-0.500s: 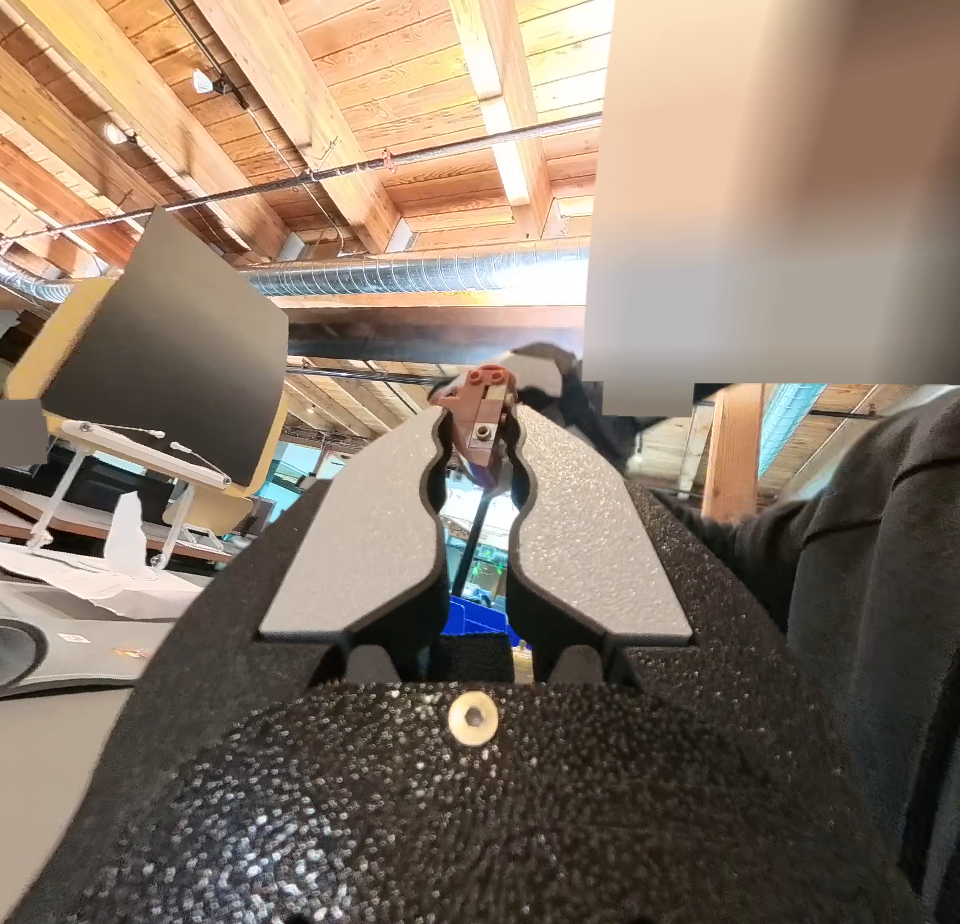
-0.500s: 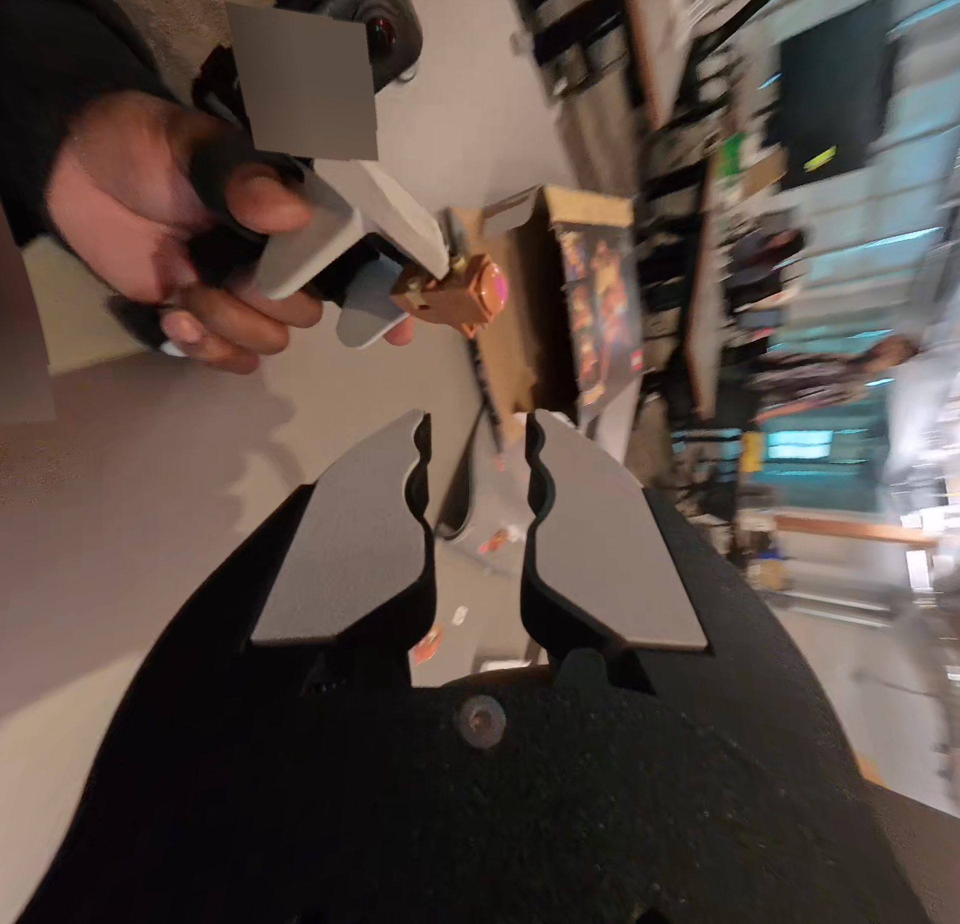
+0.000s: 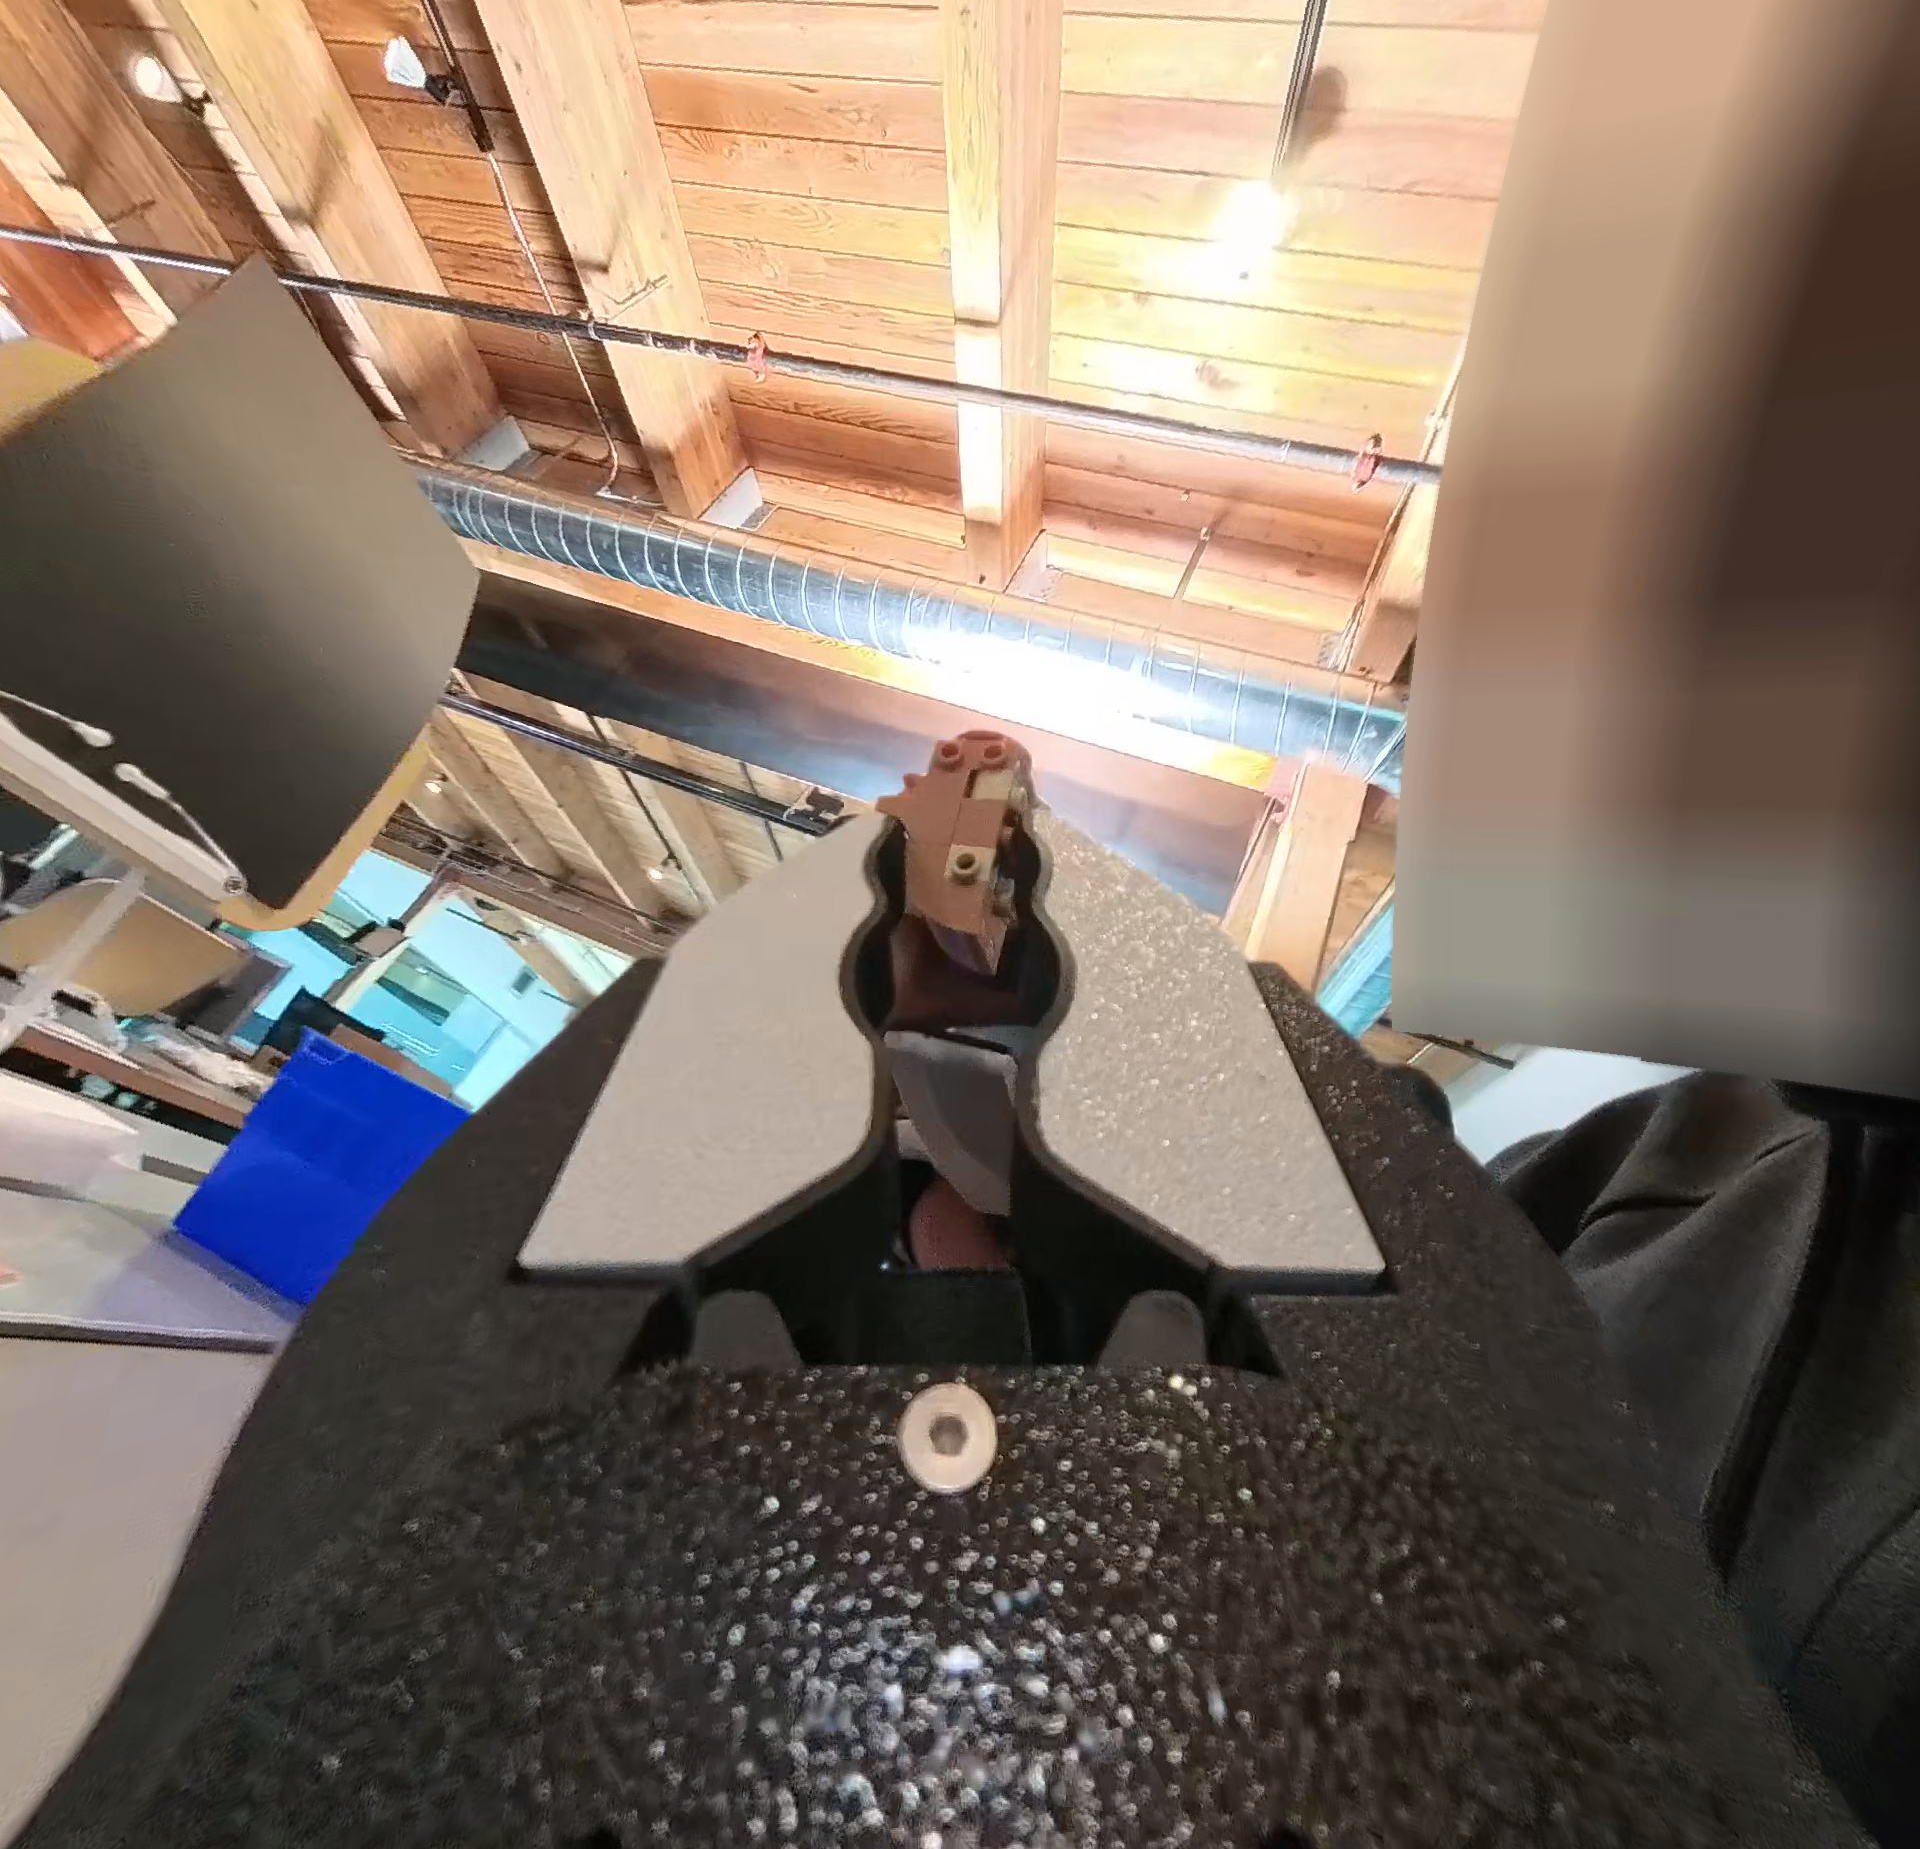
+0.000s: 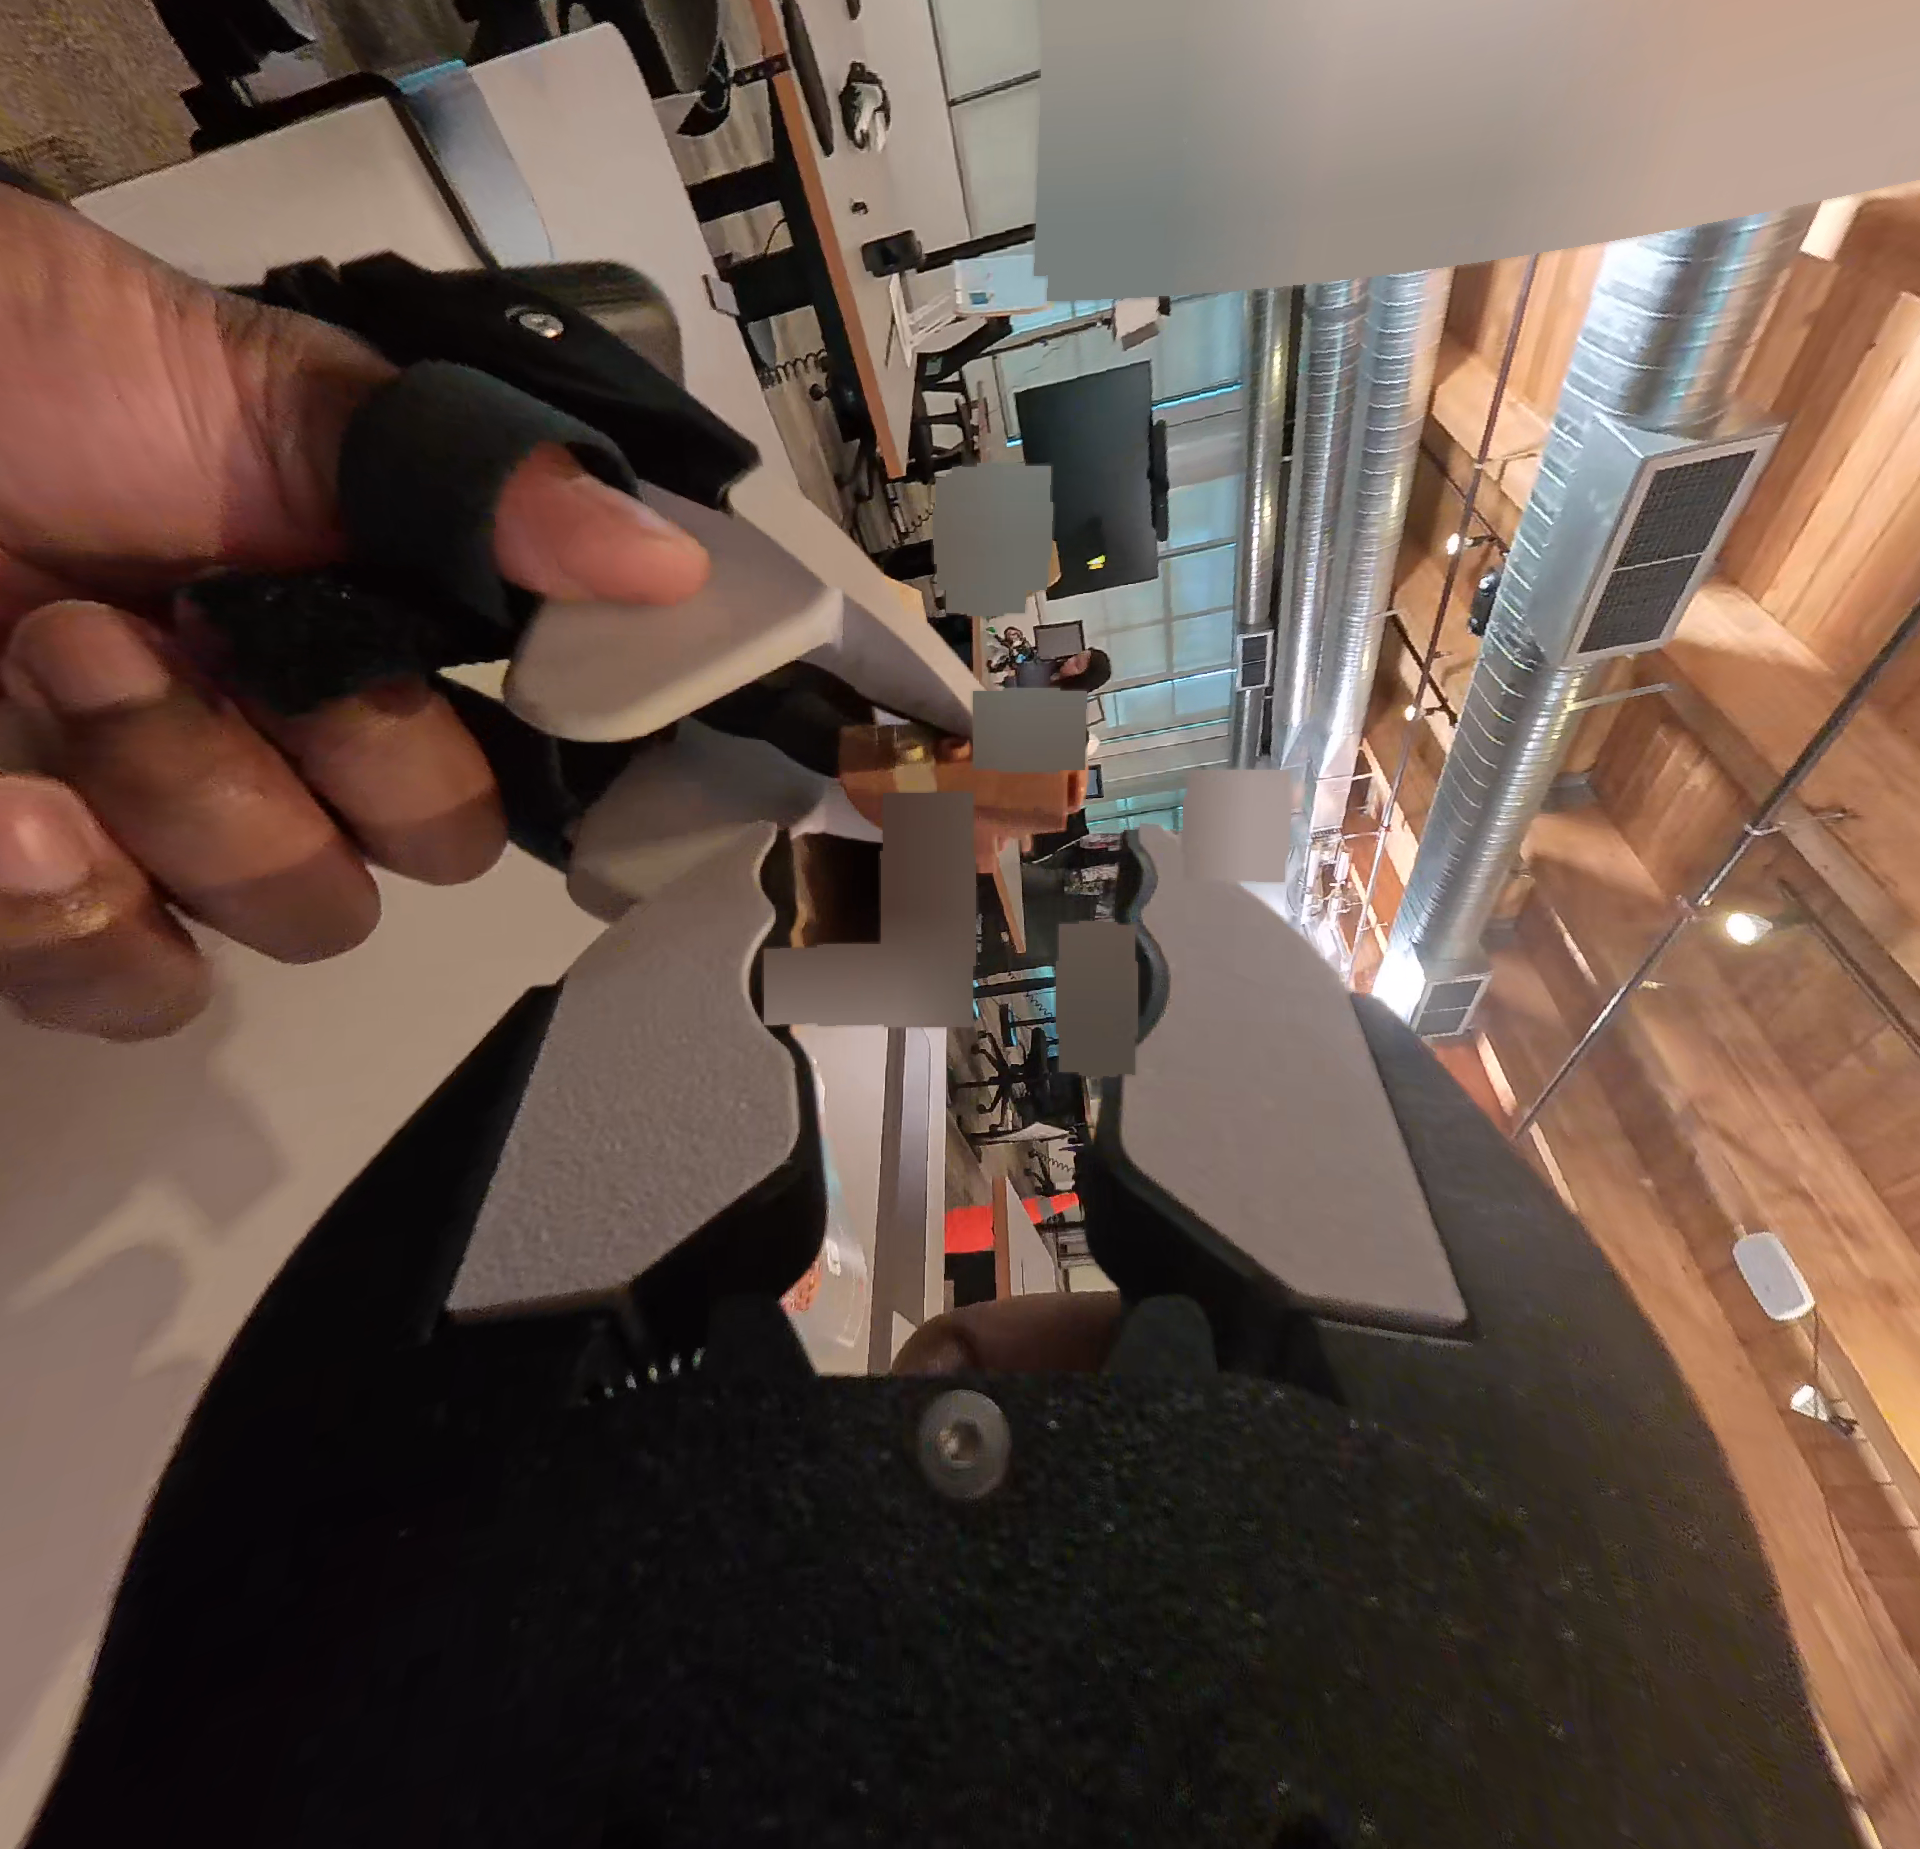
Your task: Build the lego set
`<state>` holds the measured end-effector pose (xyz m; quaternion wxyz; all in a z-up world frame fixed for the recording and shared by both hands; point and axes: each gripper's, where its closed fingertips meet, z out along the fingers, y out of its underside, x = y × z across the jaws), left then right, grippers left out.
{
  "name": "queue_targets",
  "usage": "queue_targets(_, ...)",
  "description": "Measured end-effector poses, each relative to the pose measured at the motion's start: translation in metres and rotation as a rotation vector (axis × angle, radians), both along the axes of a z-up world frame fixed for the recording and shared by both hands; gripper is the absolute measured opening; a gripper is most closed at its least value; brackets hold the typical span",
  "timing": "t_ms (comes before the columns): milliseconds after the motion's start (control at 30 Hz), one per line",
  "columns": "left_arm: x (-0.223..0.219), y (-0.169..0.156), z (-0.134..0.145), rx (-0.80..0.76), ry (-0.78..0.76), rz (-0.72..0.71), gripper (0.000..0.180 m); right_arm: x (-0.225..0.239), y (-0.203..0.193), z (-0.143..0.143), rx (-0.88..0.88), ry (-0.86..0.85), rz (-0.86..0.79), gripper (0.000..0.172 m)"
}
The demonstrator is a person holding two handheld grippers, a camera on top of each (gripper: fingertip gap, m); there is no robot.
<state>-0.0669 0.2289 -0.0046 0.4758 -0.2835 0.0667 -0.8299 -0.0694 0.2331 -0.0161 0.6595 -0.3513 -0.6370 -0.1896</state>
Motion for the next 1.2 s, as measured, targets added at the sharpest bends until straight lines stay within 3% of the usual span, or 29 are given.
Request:
queue_targets(833,-0.003,-0.007,0.005,0.024,-0.055,-0.082,0.019,-0.014,-0.005,0.010,0.080,0.031,0.032,0.062)
queue_targets(1200,0.002,-0.012,0.005,0.061,-0.007,-0.056,0.019,-0.008,-0.007,0.011,0.024,0.008,0.045,0.062)
